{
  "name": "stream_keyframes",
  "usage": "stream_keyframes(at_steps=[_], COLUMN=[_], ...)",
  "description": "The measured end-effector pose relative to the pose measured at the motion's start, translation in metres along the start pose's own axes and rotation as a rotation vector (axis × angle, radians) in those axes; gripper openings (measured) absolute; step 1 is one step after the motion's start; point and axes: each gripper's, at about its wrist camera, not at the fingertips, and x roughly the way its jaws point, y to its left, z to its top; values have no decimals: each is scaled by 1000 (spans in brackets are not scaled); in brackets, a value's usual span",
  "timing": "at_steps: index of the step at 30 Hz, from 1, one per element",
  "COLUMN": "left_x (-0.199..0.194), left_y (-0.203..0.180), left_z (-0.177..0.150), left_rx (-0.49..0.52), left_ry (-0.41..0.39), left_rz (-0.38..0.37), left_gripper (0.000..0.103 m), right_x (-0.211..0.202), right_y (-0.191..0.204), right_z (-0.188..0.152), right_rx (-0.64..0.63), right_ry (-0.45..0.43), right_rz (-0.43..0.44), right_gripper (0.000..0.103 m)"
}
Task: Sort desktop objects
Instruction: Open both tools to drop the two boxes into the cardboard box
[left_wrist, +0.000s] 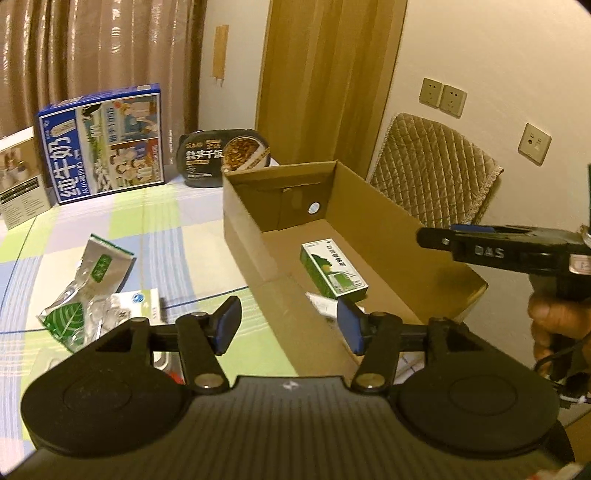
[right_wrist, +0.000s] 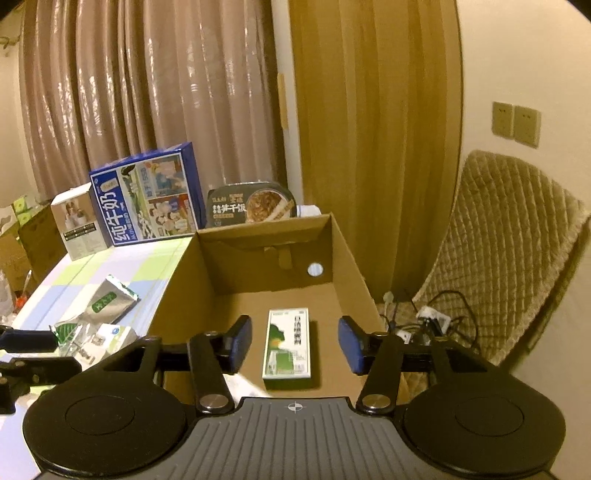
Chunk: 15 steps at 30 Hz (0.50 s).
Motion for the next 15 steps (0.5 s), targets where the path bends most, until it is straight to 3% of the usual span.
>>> stream_keyframes(at_steps=[3,8,10,15], left_x=[-10,-27,-35,-54], left_y=[6,14,17,28], left_z=[-8,-20,-26,-46], left_rx=[-12,-31,-27,-49], left_ry=[-3,1,7,11], left_rz=[14,33,46,80], left_gripper=[61,65,76,86], right_x=[-14,-33,-40,-58], right_y=[4,20,29,58], right_z=[-9,-22,-27,-38], right_rx=[22,49,52,18], right_ry=[3,41,55,76], right_rz=[5,37,51,93], right_gripper=[64,71,78,91])
